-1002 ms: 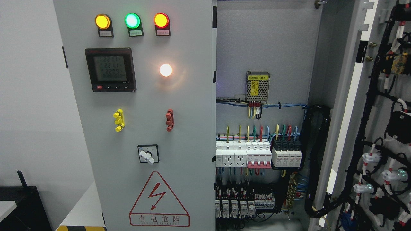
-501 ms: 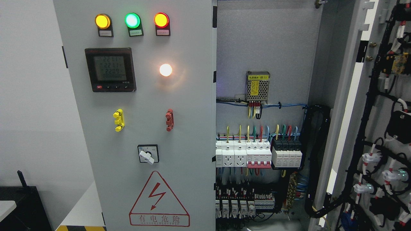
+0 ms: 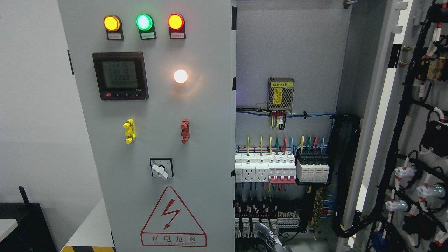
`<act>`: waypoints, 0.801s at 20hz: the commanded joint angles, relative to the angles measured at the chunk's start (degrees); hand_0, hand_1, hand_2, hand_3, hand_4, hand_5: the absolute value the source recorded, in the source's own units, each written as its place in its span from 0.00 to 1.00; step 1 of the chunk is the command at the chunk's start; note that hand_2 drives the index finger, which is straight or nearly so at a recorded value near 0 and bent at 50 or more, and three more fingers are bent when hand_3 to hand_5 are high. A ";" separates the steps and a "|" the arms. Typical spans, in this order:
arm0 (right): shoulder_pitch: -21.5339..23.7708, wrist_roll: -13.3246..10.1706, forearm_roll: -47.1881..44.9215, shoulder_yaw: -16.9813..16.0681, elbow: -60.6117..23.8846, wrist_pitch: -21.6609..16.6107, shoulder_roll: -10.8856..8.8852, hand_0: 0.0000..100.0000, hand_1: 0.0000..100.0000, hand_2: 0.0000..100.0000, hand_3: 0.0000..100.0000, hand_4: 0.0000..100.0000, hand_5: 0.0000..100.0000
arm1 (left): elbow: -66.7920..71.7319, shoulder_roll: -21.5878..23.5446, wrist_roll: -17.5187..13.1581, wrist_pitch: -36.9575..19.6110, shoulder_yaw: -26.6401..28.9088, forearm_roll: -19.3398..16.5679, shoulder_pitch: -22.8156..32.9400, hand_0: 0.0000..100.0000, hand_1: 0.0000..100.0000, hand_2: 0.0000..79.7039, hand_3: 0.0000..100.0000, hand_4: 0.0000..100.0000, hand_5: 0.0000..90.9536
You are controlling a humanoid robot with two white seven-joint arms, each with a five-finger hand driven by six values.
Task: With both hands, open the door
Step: 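Raise the right hand toward the lower cabinet interior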
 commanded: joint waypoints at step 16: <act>-10.60 -0.51 -4.04 -0.50 10.51 5.76 4.35 0.11 0.00 0.00 0.00 0.00 0.00 | 0.01 -0.04 -0.01 0.02 -0.01 0.00 0.00 0.00 0.00 0.00 0.00 0.03 0.00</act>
